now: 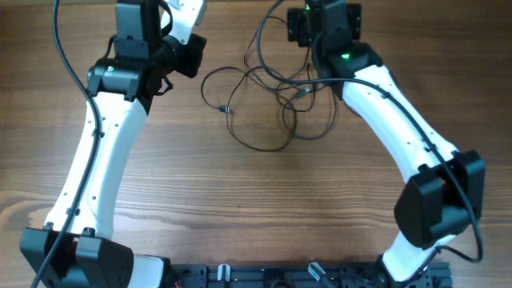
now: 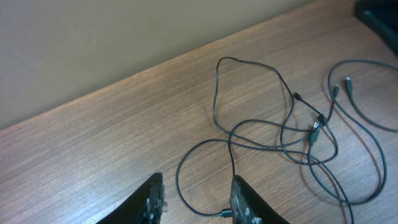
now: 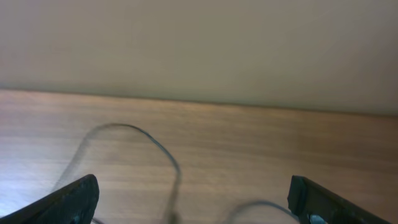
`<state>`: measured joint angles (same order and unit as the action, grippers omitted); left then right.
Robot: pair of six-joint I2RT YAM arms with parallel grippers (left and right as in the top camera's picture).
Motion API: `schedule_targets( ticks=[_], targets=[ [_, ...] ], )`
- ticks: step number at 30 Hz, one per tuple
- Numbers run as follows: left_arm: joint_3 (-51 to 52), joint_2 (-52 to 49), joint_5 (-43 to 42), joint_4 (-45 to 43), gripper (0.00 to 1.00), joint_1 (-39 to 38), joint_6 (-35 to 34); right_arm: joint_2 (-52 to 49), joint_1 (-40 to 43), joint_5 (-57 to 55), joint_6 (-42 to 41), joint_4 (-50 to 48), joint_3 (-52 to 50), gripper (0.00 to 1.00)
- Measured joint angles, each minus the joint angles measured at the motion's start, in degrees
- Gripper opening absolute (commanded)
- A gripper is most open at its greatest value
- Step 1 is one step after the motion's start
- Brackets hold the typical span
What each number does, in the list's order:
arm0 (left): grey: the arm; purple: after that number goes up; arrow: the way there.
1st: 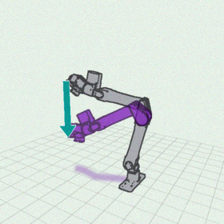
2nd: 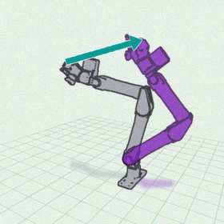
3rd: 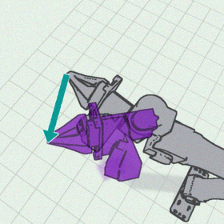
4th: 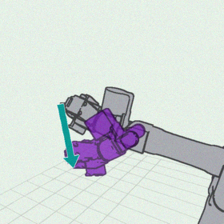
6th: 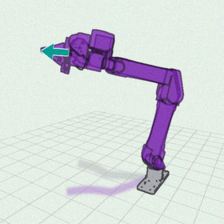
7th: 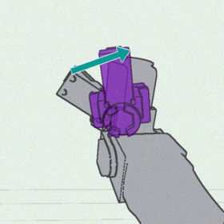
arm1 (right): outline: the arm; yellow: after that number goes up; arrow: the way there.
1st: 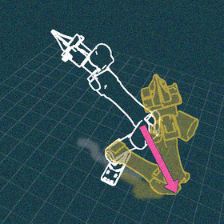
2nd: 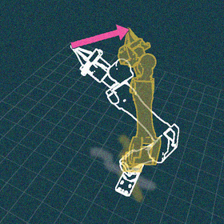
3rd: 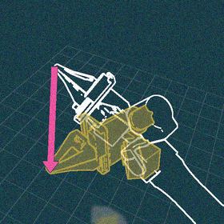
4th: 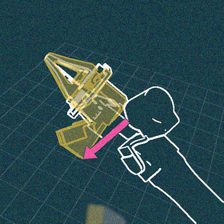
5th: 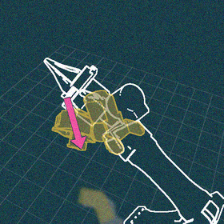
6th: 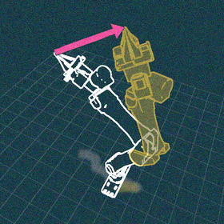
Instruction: Untangle cables
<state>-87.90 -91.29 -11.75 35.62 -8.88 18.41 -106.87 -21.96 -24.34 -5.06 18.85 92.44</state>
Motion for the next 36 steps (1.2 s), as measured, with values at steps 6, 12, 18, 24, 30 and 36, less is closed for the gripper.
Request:
schedule_targets(
  ticks=[6, 12, 18, 24, 30, 36],
  targets=[
    [0.00, 0.02, 1.16, -0.61, 0.37, 0.00, -0.37, 10.51, 4.28, 1.84, 0.20, -0.31, -7.96, 1.00],
    [0.00, 0.02, 1.44, 0.85, 0.39, 0.00, -0.37, 23.52, 4.11, 1.79, -0.50, -5.16, -17.27, 1.00],
    [0.00, 0.02, 1.46, 2.08, 0.42, -0.02, -0.37, 26.36, 4.11, 1.73, -1.38, -7.39, -23.21, 1.00],
    [0.00, 0.02, 1.46, 2.12, 0.43, 0.00, -0.37, 26.45, 4.11, 1.73, -3.41, -7.10, -24.50, 1.00],
    [0.00, 0.24, 1.46, 0.76, 0.43, 0.00, -0.39, 26.51, 4.11, 1.77, -12.17, 7.69, -24.59, 1.00],
    [0.00, 0.37, 1.46, 0.59, 0.42, -0.02, -0.39, 24.46, 4.11, 2.29, -18.05, 14.32, -24.61, 1.00]
  ],
)
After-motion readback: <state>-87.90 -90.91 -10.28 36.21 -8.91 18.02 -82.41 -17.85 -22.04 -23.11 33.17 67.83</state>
